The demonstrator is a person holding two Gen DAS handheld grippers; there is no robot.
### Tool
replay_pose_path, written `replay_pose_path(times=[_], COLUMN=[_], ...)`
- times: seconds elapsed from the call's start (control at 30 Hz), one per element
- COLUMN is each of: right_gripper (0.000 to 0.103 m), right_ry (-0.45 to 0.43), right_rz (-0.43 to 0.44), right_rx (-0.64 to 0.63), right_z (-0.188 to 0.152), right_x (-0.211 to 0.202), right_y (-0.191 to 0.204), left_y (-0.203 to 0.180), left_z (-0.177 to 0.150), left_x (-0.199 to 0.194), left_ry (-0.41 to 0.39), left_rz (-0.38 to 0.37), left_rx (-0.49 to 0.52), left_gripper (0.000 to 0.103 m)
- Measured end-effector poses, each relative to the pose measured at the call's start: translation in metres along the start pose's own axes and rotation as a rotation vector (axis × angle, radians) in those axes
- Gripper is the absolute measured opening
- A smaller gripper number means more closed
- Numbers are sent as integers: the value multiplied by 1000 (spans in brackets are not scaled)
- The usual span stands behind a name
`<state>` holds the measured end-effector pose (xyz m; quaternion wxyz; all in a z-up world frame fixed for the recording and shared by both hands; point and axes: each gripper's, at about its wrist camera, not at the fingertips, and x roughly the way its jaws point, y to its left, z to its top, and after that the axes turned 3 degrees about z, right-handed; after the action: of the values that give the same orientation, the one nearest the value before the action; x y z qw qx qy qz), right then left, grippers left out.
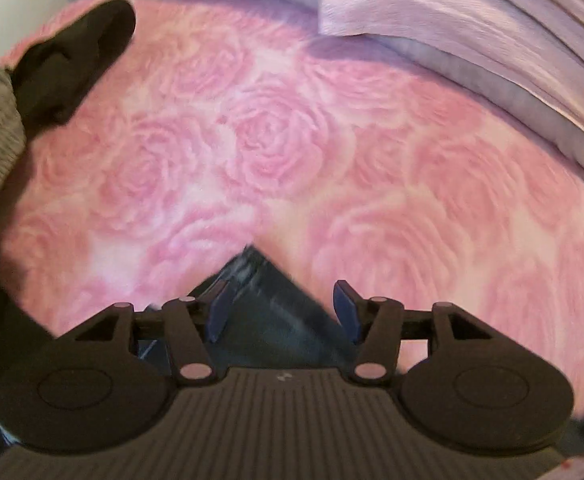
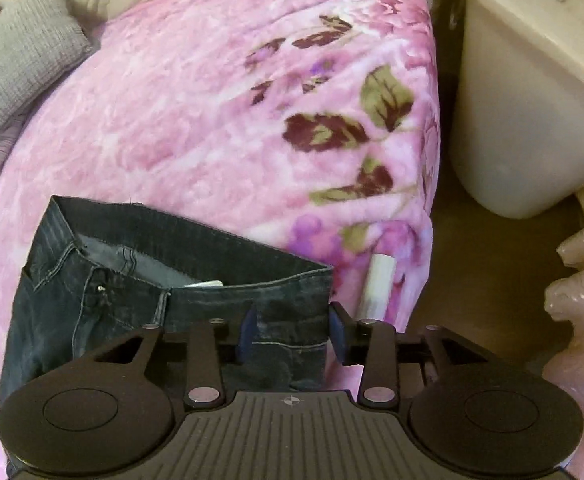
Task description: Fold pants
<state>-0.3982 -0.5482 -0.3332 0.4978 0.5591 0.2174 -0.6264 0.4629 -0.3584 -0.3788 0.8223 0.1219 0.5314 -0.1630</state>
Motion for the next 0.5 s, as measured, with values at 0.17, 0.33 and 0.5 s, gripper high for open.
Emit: replay_pose_path(times=[0.17, 0.33, 0.5], right_gripper=[43, 43, 43], right_ry=[-35, -81, -193], right_rz=[-54, -90, -51], right_rx=[-26, -32, -46], right_z=[4, 8, 22], right_x=[3, -3, -25], right_y=[27, 41, 55], left_y=[-28, -26, -12], left_z=[0, 14, 73], left_x=[33, -1, -41], left_ry=[120, -28, -297], left_rz=[70, 37, -73], left_rx=[106, 95, 9], left_gripper=[29, 2, 3])
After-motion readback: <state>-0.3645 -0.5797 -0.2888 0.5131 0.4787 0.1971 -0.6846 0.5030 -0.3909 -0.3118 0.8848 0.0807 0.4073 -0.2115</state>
